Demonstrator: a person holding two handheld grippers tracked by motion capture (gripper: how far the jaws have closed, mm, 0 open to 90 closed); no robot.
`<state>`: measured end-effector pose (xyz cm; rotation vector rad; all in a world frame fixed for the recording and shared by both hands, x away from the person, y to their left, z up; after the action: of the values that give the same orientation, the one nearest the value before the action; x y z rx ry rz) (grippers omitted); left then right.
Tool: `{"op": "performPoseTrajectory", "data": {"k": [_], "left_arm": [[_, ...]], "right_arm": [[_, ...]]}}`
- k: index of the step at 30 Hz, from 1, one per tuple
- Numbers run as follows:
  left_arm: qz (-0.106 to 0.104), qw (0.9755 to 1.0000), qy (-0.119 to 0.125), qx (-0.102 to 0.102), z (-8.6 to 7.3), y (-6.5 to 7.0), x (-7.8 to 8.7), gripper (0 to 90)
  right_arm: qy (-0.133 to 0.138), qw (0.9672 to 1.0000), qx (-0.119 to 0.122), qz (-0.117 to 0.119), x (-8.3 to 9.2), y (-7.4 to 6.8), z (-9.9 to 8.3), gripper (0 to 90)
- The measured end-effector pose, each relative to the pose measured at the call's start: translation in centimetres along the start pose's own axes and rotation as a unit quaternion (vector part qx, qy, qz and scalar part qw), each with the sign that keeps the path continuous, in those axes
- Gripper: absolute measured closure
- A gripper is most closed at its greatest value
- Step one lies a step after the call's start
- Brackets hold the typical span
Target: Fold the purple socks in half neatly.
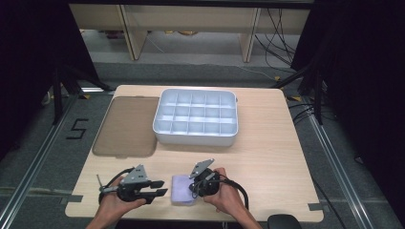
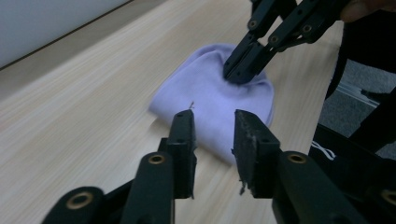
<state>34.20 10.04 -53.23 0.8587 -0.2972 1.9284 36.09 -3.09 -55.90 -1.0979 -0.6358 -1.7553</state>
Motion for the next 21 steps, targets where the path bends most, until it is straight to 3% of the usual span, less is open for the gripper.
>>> {"op": "performPoseTrajectory", "data": {"k": [1, 2, 3, 8, 10, 12, 15, 16, 17, 19, 21], "left_arm": [[-0.004, 0.9998, -0.009, -0.016, 0.3, 0.0, -0.6, 72.2], [-0.008, 0.9999, -0.012, -0.007, 0.5, 0.2, -1.3, 74.8], [-0.005, 0.9993, -0.024, -0.028, 0.6, -0.1, -1.8, 76.7], [-0.005, 0.9991, -0.041, -0.012, 0.9, -0.8, -3.6, 84.5], [0.005, 0.9986, -0.051, -0.012, 0.7, -1.4, -4.1, 85.3], [0.021, 0.9967, -0.074, -0.025, 0.2, -2.3, -4.5, 86.5], [0.014, 0.9976, -0.068, -0.004, -0.2, -2.4, -5.1, 87.3], [0.016, 0.9974, -0.071, -0.006, -0.2, -2.4, -5.0, 87.1], [0.021, 0.9964, -0.079, -0.022, -0.4, -2.6, -4.9, 87.1], [0.024, 0.9970, -0.072, -0.010, -0.3, -2.4, -5.1, 87.1], [0.024, 0.9968, -0.075, -0.013, -0.3, -2.5, -5.0, 87.0]], "right_arm": [[-0.002, 1.0000, 0.001, 0.000, 0.0, 0.0, 0.0, 87.9], [-0.001, 1.0000, 0.001, 0.000, 0.0, 0.0, 0.0, 87.9], [-0.002, 1.0000, -0.001, 0.001, 0.0, 0.0, 0.0, 87.9], [-0.002, 1.0000, 0.003, 0.002, 0.1, 0.0, 0.0, 87.8], [-0.003, 1.0000, 0.004, 0.001, 0.1, 0.1, -0.1, 87.8], [0.000, 1.0000, 0.006, 0.003, -0.1, 0.0, 0.0, 87.8], [-0.001, 1.0000, 0.009, 0.003, -0.1, 0.0, 0.0, 87.8], [0.000, 0.9999, 0.010, 0.002, -0.1, 0.0, 0.0, 87.8], [0.000, 0.9999, 0.010, 0.005, -0.1, 0.0, 0.0, 87.8], [-0.003, 0.9999, 0.009, 0.006, 0.1, -0.1, -0.1, 87.4], [0.008, 0.9999, 0.011, 0.004, 0.5, -0.3, 0.3, 87.2]]}}
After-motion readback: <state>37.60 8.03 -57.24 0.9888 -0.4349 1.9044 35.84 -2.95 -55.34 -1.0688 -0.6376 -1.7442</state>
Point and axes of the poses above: each handheld gripper's, and its own axes: x roughly backward along the jaws, z roughly out of its top, y roughly to its right, the point moved 9 cm from there along -x, roughly forward along the jaws, and after that the axes turned 7 degrees about -y, right-handed, at the moved point
